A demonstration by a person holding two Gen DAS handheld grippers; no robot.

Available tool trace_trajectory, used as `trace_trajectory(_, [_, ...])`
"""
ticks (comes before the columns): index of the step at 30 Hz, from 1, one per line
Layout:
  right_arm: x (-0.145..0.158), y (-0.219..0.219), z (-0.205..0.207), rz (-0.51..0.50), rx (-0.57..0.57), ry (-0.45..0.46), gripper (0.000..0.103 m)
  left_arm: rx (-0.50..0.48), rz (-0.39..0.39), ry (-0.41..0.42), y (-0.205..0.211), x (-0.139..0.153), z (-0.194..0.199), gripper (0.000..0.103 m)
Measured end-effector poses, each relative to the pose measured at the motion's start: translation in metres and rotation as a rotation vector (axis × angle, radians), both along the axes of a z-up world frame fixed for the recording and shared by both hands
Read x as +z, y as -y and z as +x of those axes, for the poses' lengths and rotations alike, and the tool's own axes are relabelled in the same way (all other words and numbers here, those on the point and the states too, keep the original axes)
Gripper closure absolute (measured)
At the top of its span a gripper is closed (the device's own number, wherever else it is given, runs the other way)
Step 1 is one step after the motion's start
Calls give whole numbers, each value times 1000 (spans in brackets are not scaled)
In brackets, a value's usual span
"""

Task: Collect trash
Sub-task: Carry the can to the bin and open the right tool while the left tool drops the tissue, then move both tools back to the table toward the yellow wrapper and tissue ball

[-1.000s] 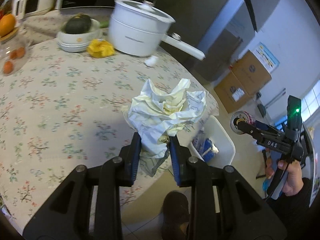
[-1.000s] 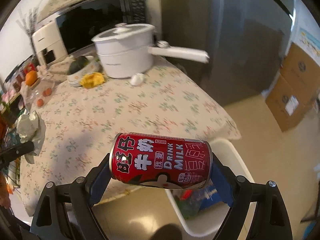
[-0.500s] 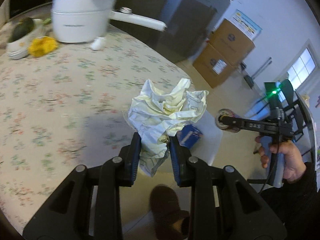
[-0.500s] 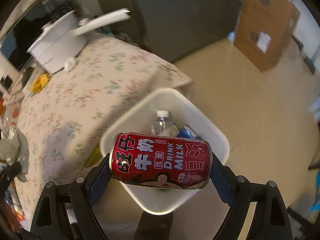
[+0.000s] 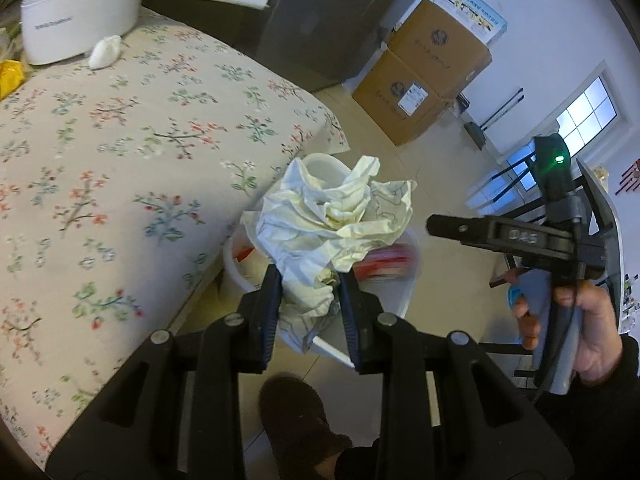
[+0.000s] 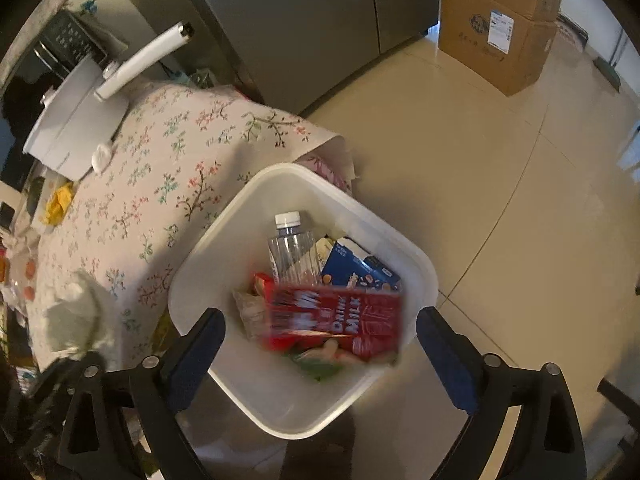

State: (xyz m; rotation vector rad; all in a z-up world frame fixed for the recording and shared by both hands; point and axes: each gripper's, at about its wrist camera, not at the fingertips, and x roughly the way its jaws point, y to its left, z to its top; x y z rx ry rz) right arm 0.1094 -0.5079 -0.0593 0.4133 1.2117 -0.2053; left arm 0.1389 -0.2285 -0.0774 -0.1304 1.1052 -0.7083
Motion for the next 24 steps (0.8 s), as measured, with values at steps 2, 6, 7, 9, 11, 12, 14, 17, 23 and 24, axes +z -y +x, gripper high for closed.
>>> trace_trajectory(2, [4,4,-5,15,-10,12,5,-9,4,-13,6,-6,1,72])
trace_trajectory(6, [9,9,-12,3,-27,23,5,-27,20,-26,26,-18,5,72])
trace_trajectory(7, [11,10,-14,-1,-30,27,5,-28,19,-30,28,-20,6,72])
trace_trajectory(9, [13,11,-16,-14,-36,34,5,-34,21,-30,35,-24,7,71])
trace_trajectory(11, [14,12,-17,-27,-38,37,5,-44,15,-24,39,-26,8,68])
trace_trajectory(12, [14,12,-18,-31,-38,37,5,-48,28,-16,41,-27,8,64])
trace_trajectory(14, [14,13,-18,-36,-39,35,5,-47,52,4,41,-27,9,53])
trace_trajectory(17, [14,15,-18,-37,-44,36,5,-45,49,12,37,-27,12,32])
trace_trajectory(23, [19,5,-14,-51,-19,47,4,-30,61,37,23,-18,13,29])
trace_trajectory(24, [20,3,-13,-50,-13,51,4,-27,60,45,18,-15,12,27])
